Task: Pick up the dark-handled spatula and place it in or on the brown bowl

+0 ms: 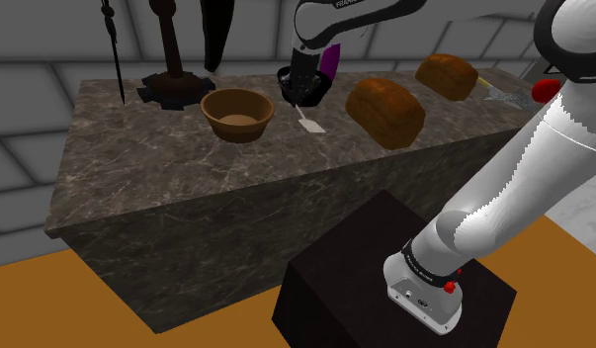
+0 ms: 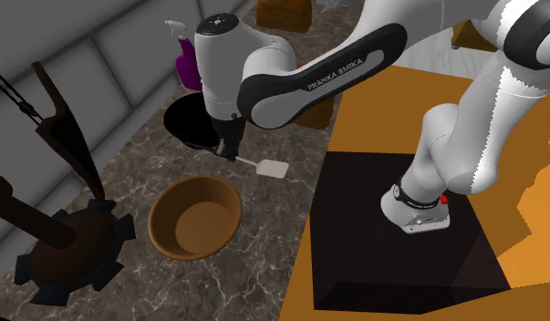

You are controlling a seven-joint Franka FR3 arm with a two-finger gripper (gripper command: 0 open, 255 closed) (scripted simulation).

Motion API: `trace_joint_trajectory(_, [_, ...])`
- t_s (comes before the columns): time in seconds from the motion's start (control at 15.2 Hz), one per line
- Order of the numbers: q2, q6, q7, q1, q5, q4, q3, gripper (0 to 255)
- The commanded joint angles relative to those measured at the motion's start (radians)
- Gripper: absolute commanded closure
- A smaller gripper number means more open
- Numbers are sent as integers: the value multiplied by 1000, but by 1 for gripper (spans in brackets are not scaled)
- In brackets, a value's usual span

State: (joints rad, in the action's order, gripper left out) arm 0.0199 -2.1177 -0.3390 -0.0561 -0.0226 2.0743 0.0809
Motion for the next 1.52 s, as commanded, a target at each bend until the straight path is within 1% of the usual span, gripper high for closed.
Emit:
trace_joint_trajectory(0.0, [6,29,1,0,1,-23,0,255])
trace_joint_trajectory(0.99, [41,227,8,-1,6,-186,-1,255])
trace_joint_trajectory(1.06, [41,228,8,-1,6,-187,-1,255])
trace_joint_trajectory(1.45, [-63,268,-130,65,-14,-327,68,255])
